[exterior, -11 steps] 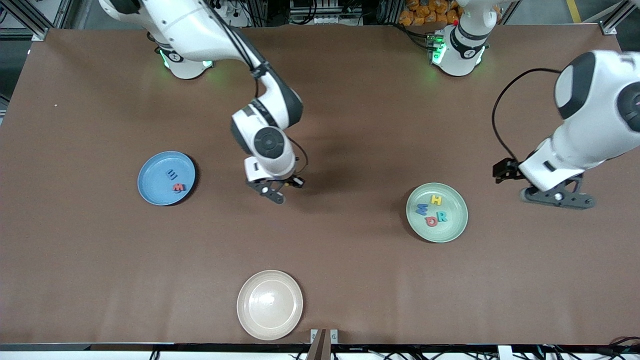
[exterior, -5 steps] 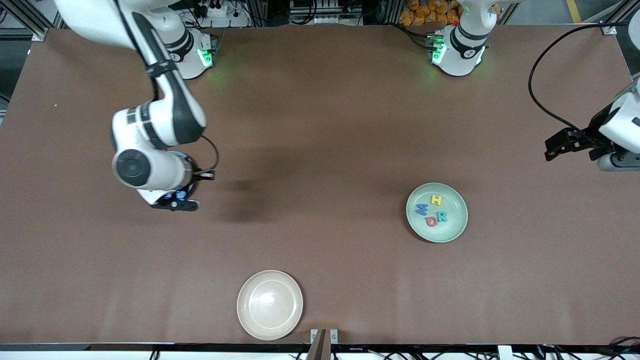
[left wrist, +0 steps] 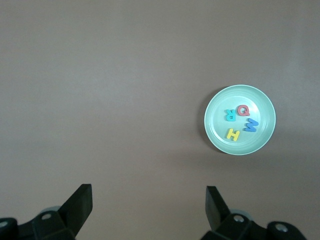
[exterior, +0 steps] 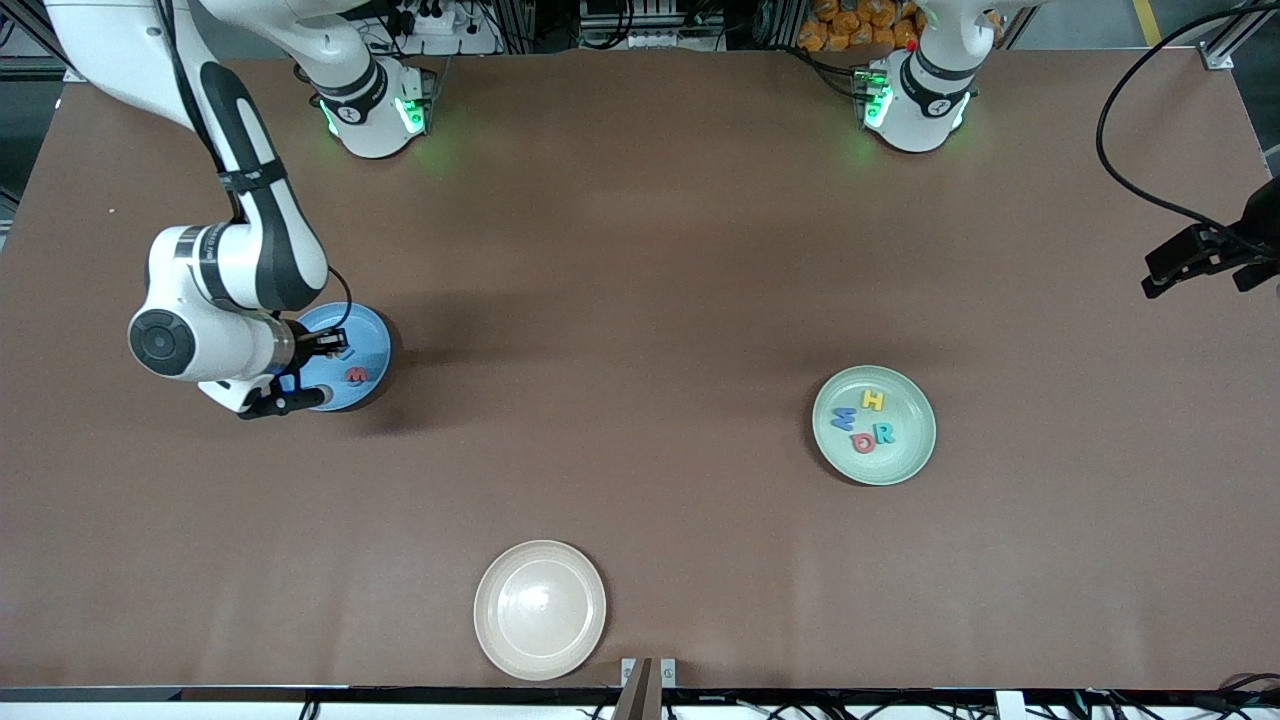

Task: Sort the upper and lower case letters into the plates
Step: 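Carry the u to the blue plate and open the right gripper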

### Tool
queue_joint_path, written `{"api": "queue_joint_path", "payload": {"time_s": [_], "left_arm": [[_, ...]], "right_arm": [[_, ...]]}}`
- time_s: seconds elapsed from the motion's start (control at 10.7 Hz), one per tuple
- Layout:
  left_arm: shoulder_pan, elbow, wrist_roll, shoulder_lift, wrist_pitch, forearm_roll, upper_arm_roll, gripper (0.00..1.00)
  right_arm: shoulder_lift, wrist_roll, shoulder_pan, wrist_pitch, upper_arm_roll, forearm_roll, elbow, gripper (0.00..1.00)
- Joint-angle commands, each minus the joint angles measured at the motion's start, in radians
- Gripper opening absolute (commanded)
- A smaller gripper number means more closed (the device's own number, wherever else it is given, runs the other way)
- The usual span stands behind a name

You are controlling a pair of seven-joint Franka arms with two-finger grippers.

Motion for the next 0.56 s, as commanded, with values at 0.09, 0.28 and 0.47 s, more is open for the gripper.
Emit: {"api": "queue_joint_path", "payload": {"time_s": [0.09,0.28,0.47], "left_arm": [[-0.018,-0.003,-0.023,-0.023,-0.013,-0.038,-0.032,1.00],[-0.015,0.000,-0.066,-0.051,-0.024,-0.037,-0.075,1.00],[-0.013,0.000,-0.059,-0.056,-0.044,-0.029,-0.071,1.00]], "right_arm": [[-0.069,-0.027,-0.017,0.006,0.006,-0.001,-0.016,1.00],[-0.141,-0.027,-0.038,-0.038,0.010,0.008,0.022,1.00],[-0.230,-0.038,-0.041,-0.097,0.038,0.007,0.088,1.00]]}}
